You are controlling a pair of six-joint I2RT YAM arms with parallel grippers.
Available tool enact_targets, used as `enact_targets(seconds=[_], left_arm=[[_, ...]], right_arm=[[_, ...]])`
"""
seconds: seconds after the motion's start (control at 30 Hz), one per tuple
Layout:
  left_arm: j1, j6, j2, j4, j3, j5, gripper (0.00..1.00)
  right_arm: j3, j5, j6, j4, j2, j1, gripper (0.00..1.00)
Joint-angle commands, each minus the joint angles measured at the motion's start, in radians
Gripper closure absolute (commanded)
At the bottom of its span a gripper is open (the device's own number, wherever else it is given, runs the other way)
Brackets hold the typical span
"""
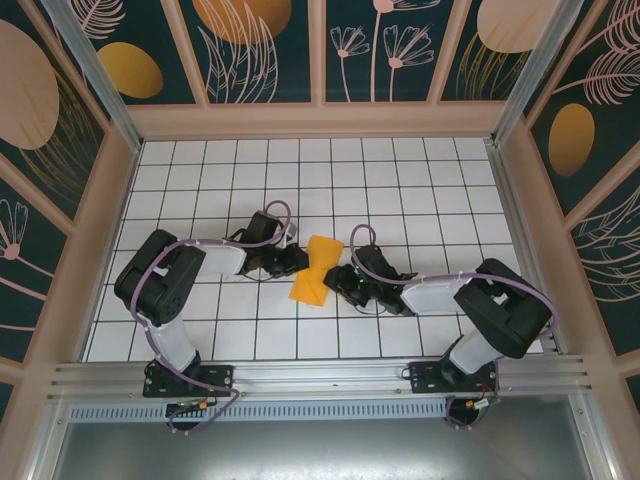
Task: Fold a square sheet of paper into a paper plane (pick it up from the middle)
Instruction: Fold the triangle a second time at the center of the table, then turn over the paper at the center of the table.
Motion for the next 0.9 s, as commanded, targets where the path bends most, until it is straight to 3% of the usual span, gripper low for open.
enact_targets(seconds=[0.0,0.53,0.87], left_arm=[[-0.002,0.024,0.02,-0.027,0.026,-0.004,0.86],[-0.001,0.024,0.025,-0.028,0.027,-0.003,0.86],[-0.001,0.003,-0.013,-0.012,0.015,-0.019,0.85]], right_arm=[[0.021,-0.024,0.02,0.07,0.022,-0.002,0.57],[0.04,-0.037,0.032,0.117,0.079,-0.002,0.58],[0.056,-0.06,-0.017,0.158,0.125,-0.002,0.75]])
